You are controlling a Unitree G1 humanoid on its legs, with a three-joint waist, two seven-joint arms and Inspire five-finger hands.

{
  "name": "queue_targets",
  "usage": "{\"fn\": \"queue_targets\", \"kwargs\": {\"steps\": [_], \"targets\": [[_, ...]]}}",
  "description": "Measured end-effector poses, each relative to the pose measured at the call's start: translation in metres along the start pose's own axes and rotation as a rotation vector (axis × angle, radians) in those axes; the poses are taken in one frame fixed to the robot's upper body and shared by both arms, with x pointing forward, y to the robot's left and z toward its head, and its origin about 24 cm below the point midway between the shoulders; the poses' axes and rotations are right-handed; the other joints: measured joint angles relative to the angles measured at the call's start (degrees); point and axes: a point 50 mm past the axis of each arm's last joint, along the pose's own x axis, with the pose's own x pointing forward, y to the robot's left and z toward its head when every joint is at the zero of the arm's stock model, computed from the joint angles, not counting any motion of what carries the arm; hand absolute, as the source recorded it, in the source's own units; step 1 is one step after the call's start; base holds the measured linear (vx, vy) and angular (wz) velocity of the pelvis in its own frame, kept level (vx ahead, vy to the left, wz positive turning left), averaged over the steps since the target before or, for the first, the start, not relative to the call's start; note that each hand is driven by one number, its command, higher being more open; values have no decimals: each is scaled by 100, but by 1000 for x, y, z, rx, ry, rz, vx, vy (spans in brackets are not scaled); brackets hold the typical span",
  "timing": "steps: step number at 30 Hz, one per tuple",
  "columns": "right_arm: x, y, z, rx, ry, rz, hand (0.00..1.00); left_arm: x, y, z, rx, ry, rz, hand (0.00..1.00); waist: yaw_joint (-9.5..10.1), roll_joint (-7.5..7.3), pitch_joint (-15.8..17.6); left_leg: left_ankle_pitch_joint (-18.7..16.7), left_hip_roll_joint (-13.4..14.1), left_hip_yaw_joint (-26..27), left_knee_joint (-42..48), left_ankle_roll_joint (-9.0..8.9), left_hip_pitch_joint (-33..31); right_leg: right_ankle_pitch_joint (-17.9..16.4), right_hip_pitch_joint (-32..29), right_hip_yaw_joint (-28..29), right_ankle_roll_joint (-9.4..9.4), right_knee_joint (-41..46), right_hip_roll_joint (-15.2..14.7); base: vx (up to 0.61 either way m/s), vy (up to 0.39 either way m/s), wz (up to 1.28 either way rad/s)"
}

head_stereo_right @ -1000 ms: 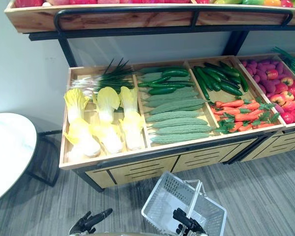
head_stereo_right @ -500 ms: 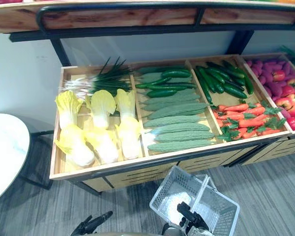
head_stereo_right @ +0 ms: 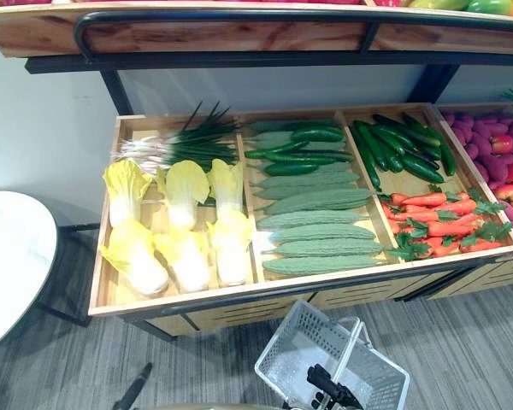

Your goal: Pick vegetable in the basket

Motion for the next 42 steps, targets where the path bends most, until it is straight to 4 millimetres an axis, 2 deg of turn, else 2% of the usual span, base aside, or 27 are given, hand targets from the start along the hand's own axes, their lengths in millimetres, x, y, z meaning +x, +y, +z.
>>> {"fn": "queue_targets", "kwargs": {"steps": [2,3,6,7,8,9,10,11,12,15,16,18,19,22,25,29,34,39,42], "targets": [[0,-1,0,-1,5,-2,0,0,17,18,-185,-140,81,100,16,7,-19,0,4,1,0,0,-3,0,4,-11,0,0,-4,0,0,0],[0,-2,0,-1,7,-2,0,-1,22,23,-228,-180,101,100,16,14,-28,0,7,2,-1,0,-3,0,4,-13,0,1,-4,0,0,0],[-2,-8,2,-6,18,-2,0,-5,43,56,-381,-421,173,100,32,96,-79,1,27,11,-7,0,-10,0,7,-40,0,8,-6,-23,-5,4],[-2,-9,2,-7,19,-2,0,-5,46,63,-391,-464,175,100,35,120,-94,2,33,11,-12,0,-13,0,7,-52,0,10,-2,-43,-14,9],[-3,-13,1,-8,19,-6,0,-7,49,78,-403,-552,167,100,46,170,-137,3,48,11,-29,-1,-16,0,6,-80,0,15,10,-45,-20,12],[-5,-17,0,-9,19,-12,0,-8,46,96,-411,-638,140,100,74,227,-193,17,64,11,-86,-6,-11,0,1,-106,-2,17,29,-56,-24,12],[-5,-18,0,-10,19,-15,0,-9,42,104,-400,-677,124,100,98,250,-216,30,70,11,-117,4,-9,2,-3,-119,-4,17,37,-63,-27,12],[-7,-22,-2,-13,20,-18,0,-10,27,129,-351,-771,63,100,182,317,-260,88,85,14,-196,-21,-6,15,-25,-136,-25,16,57,-59,-24,7],[-7,-22,-2,-16,21,-17,0,-12,20,139,-324,-805,38,100,192,327,-280,106,97,15,-222,-25,-3,20,-35,-140,-33,16,68,-65,-33,7],[-6,-19,-1,-51,20,-4,0,-26,-30,193,-149,-983,-132,100,220,389,-317,155,181,74,-333,-60,-11,72,-93,-138,-111,2,167,-95,-42,-2],[-6,-17,-1,-61,20,0,0,-30,-40,202,-131,-1013,-169,100,228,390,-320,173,211,98,-341,-75,-11,88,-101,-123,-130,-8,184,-90,-50,-13],[-7,-16,-2,-86,14,13,0,-48,-83,233,-67,-1109,-318,100,233,439,-360,194,248,172,-355,-103,7,142,-102,-71,-182,-56,251,-70,-48,-15],[-7,-16,-1,-88,11,15,0,-53,-93,240,-46,-1122,-357,100,233,458,-372,196,262,191,-355,-107,13,149,-103,-58,-192,-64,267,-47,-44,-17],[-8,-16,0,-108,-1,23,0,-81,-143,264,39,-1179,-549,100,219,548,-453,216,320,345,-363,-142,42,250,-90,61,-245,-221,368,-25,-53,-22],[-8,-17,0,-112,-4,26,0,-98,-168,273,68,-1193,-625,100,202,622,-476,234,346,488,-360,-171,60,293,-94,173,-274,-303,416,1,-25,-18],[-9,-19,-1,-116,-4,28,0,-113,-189,278,69,-1188,-676,100,205,647,-506,272,367,657,-317,-212,98,313,-37,232,-303,-382,452,16,-34,-13],[-10,-22,-4,-146,10,24,0,-102,-195,271,155,-1058,-648,100,213,641,-579,336,373,781,-368,-184,151,318,12,225,-320,-415,478,4,-29,0],[-11,-20,-12,-139,27,40,0,-93,-202,256,307,-978,-637,100,252,472,-681,337,363,781,-389,-183,149,353,9,203,-342,-420,471,-53,-13,3],[-11,-19,-13,-156,31,48,0,-87,-205,241,381,-924,-646,100,256,431,-707,336,359,780,-397,-182,141,399,-1,197,-339,-425,466,-85,-9,2]]}}
